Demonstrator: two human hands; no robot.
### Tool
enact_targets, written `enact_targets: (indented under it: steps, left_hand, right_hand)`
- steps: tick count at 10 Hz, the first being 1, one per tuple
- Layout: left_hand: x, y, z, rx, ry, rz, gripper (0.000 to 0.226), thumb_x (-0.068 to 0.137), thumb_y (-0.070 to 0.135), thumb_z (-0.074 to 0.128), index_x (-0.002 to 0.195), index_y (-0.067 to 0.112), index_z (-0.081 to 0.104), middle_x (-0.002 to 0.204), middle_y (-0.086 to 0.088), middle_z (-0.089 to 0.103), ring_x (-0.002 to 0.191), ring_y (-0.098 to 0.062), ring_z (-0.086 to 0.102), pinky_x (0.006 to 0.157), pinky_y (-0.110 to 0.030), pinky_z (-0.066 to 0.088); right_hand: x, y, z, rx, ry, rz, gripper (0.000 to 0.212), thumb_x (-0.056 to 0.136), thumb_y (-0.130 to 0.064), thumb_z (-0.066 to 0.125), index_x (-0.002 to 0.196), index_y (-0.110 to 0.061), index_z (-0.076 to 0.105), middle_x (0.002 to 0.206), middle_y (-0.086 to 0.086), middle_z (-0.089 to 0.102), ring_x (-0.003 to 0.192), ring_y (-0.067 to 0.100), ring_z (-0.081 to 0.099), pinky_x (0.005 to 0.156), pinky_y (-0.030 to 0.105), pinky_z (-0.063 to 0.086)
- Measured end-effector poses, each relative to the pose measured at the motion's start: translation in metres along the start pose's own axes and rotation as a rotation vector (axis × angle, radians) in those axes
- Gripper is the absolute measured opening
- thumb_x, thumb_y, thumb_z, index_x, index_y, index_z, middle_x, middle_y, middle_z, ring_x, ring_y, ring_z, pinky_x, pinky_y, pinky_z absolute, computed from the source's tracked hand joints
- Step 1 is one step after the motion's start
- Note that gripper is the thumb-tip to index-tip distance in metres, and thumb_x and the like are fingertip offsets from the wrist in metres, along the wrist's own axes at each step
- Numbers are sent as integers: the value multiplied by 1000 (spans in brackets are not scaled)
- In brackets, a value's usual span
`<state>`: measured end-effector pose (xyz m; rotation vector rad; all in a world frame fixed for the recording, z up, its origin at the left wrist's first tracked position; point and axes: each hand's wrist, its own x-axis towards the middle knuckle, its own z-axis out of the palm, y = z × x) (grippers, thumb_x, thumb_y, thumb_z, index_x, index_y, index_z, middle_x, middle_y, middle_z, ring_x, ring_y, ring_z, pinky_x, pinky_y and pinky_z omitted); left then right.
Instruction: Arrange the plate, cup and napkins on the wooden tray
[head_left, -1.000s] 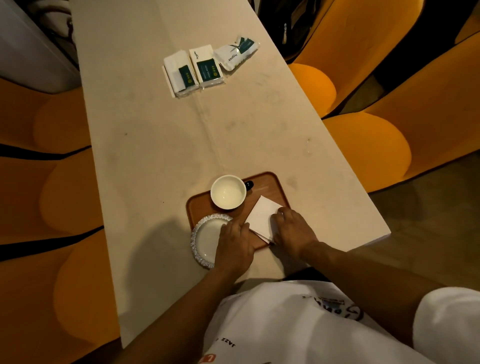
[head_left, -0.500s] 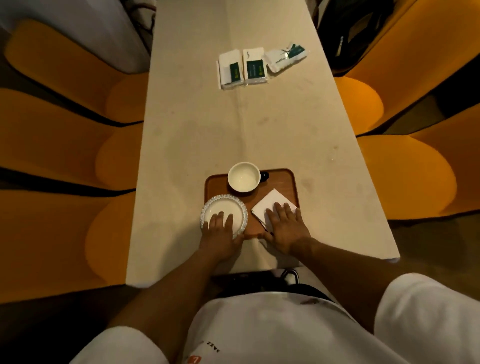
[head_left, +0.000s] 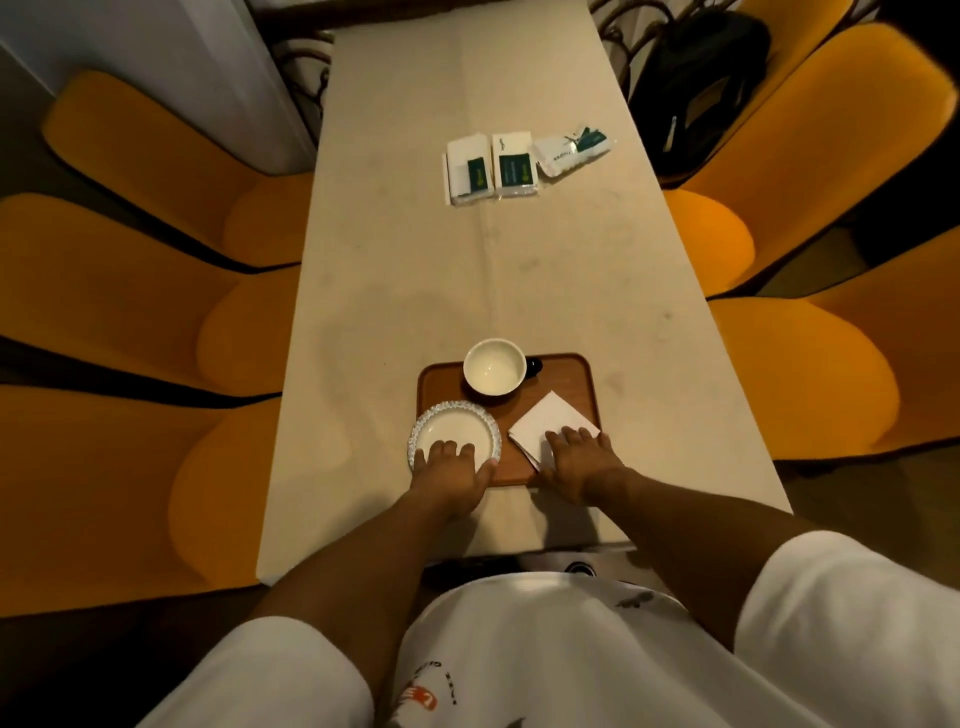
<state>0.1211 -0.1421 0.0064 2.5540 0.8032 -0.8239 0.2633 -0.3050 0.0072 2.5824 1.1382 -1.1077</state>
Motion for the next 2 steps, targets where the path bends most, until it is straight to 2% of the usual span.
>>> enact_targets:
  steps: [1, 2]
  left_hand:
    - [5, 2, -33, 112, -198, 69, 58, 100, 49, 28, 147, 15, 32, 150, -19, 40, 133, -38, 39, 110, -49, 32]
    - [11, 7, -61, 50, -362, 3, 62, 98, 50, 38, 143, 8, 39, 145, -17, 49, 127, -34, 50, 101, -44, 42]
  right_hand:
    - [6, -9, -35, 13, -124, 27, 63, 91, -47, 52, 142, -12, 39, 147, 15, 44, 131, 33, 44, 106, 41, 37]
    - [8, -14, -66, 21, -177, 36, 54, 96, -39, 51, 140, -9, 43, 144, 14, 49, 126, 32, 50, 99, 36, 42]
